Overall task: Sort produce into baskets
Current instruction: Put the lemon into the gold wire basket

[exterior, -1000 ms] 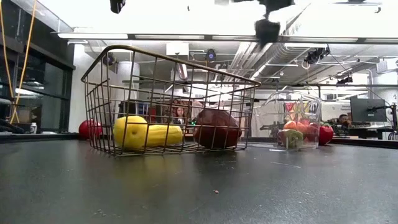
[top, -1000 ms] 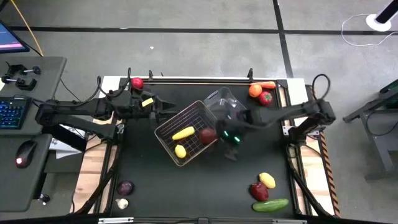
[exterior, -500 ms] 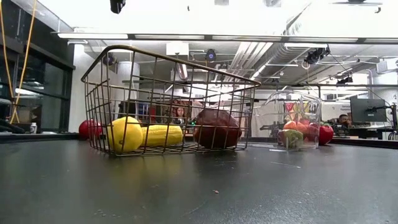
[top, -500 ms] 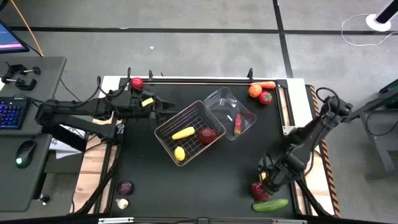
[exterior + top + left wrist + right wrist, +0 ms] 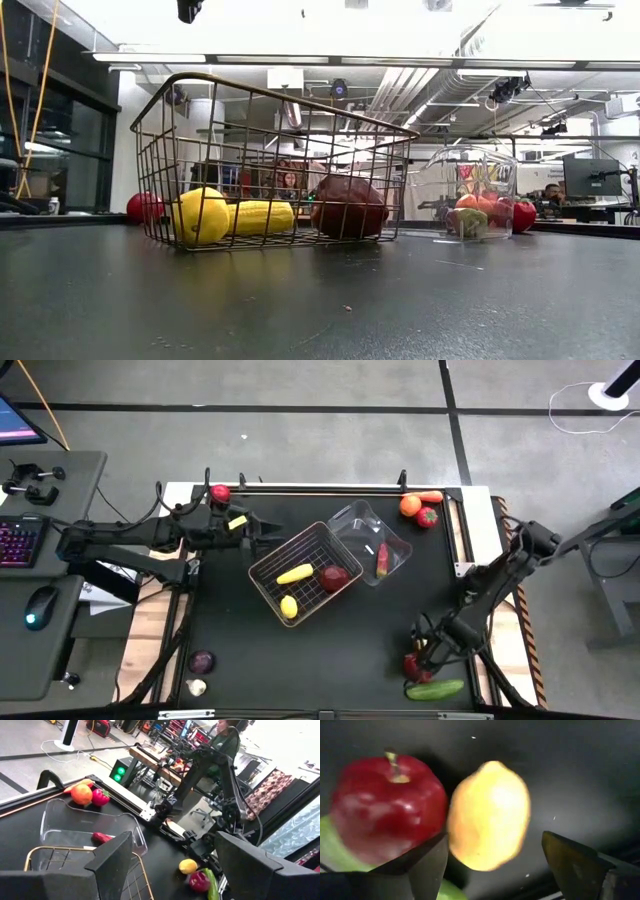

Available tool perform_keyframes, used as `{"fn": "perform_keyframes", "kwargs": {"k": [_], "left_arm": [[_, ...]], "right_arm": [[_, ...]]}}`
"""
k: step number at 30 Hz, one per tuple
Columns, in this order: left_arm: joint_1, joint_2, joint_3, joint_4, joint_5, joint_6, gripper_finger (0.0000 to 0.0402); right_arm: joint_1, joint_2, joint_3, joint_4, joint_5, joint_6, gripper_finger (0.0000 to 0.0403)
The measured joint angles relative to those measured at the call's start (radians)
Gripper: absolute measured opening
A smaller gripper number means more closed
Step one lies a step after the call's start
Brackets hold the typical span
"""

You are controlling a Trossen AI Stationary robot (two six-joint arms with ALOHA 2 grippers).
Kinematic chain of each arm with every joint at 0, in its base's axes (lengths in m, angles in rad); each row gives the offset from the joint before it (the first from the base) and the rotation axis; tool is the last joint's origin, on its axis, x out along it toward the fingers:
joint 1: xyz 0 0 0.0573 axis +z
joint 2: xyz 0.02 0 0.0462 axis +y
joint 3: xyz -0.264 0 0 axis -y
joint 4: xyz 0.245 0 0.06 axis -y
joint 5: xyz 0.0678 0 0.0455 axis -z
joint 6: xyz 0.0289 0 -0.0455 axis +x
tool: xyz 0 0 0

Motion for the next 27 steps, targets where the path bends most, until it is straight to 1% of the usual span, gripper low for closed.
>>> {"fn": "perform_keyframes", "kwargs": {"k": [6, 11, 13, 15, 17, 18, 21, 24, 25, 27], "left_arm": [[0.0, 0.0, 0.0, 0.0, 0.0, 0.0, 0.0271], [0.0, 0.0, 0.0, 0.0, 0.0, -0.001, 0.0271], [0.0, 0.0, 0.0, 0.0, 0.0, -0.011, 0.0271], [0.0, 0.0, 0.0, 0.0, 0.0, -0.019, 0.0271], [0.0, 0.0, 0.0, 0.003, 0.0, -0.02, 0.0271], [0.0, 0.0, 0.0, 0.005, 0.0, -0.02, 0.0271], [0.0, 0.0, 0.0, 0.006, 0.0, -0.026, 0.0271], [0.0, 0.0, 0.0, 0.006, -0.001, -0.026, 0.0271], [0.0, 0.0, 0.0, 0.006, -0.003, -0.027, 0.0271], [0.0, 0.0, 0.0, 0.006, -0.008, -0.027, 0.0271]], "right_arm": [[-0.001, 0.095, 0.0, -0.008, 0.0, -0.05, 0.0312], [-0.001, 0.144, 0.0, -0.017, -0.004, -0.054, 0.0309], [-0.003, 0.146, 0.001, -0.034, -0.021, -0.061, 0.0292], [-0.003, 0.129, 0.016, -0.093, -0.015, -0.058, 0.0255], [-0.003, 0.091, 0.044, -0.199, 0.031, -0.055, 0.0207], [-0.005, 0.067, 0.062, -0.257, 0.058, -0.054, 0.0199], [-0.028, -0.02, 0.129, -0.437, 0.174, -0.043, 0.0199], [-0.077, -0.111, 0.196, -0.583, 0.346, 0.036, 0.0199], [-0.096, -0.142, 0.212, -0.602, 0.416, 0.063, 0.0199], [-0.14, -0.204, 0.226, -0.575, 0.563, 0.095, 0.0199]]}}
